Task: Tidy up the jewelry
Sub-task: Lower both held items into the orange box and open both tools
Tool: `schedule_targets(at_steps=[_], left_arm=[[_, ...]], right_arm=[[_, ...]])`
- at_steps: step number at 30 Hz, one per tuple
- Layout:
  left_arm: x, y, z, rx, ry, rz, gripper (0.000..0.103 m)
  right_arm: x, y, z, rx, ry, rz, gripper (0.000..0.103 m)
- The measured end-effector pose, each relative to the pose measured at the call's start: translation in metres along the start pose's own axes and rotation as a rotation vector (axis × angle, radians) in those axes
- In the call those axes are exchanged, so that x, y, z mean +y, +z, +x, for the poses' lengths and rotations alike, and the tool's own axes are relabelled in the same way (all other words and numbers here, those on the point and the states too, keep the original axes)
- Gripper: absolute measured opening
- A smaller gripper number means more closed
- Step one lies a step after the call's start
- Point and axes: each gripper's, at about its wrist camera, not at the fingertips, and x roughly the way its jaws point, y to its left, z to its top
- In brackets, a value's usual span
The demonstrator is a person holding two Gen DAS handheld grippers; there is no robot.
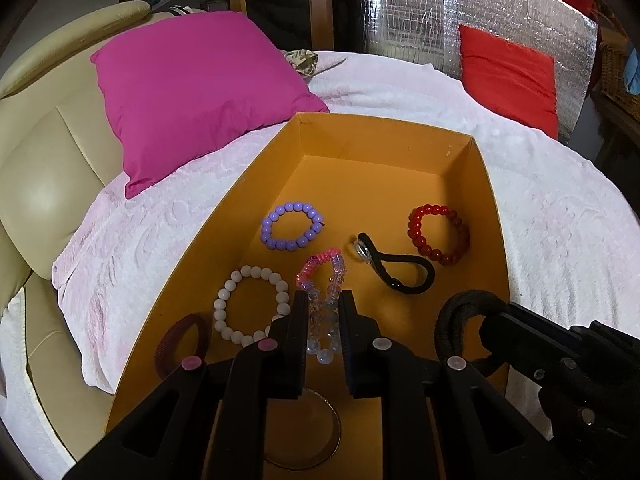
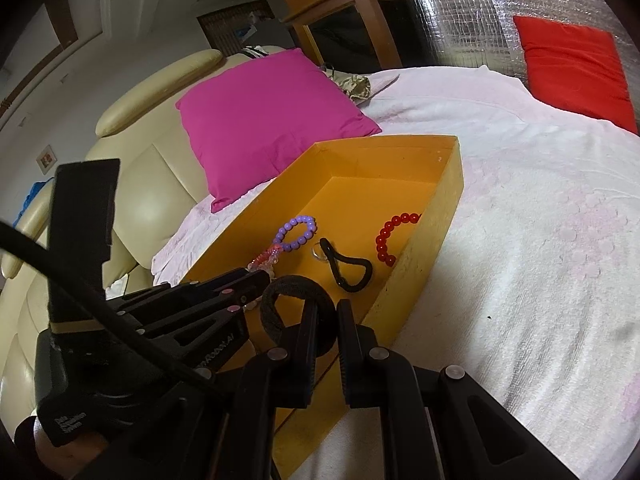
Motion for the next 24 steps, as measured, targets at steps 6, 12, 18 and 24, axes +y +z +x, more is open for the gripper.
schedule_targets(at_steps=[6,12,18,24], left_arm=[[0.000,-0.001,0.004,0.016,0.004,0.004,0.016],[0.001,-0.001,0.006,0.027,0.012,-0.001,0.016],[0.000,-0.002,0.010,0.042,0.018,0.002,0.016],[0.000,-0.003,0.012,0.051,0.024,0.001,0.017]], right_arm=[[-0.001,0.000,0.001,0.000,0.004,0.003,0.012],[-0.001,-0.001,0.001,0.000,0.007,0.004,0.012],[-0.001,-0.001,0.002,0.001,0.006,0.002,0.012],[-0.002,-0.001,0.002,0.004,0.010,0.004,0.012]])
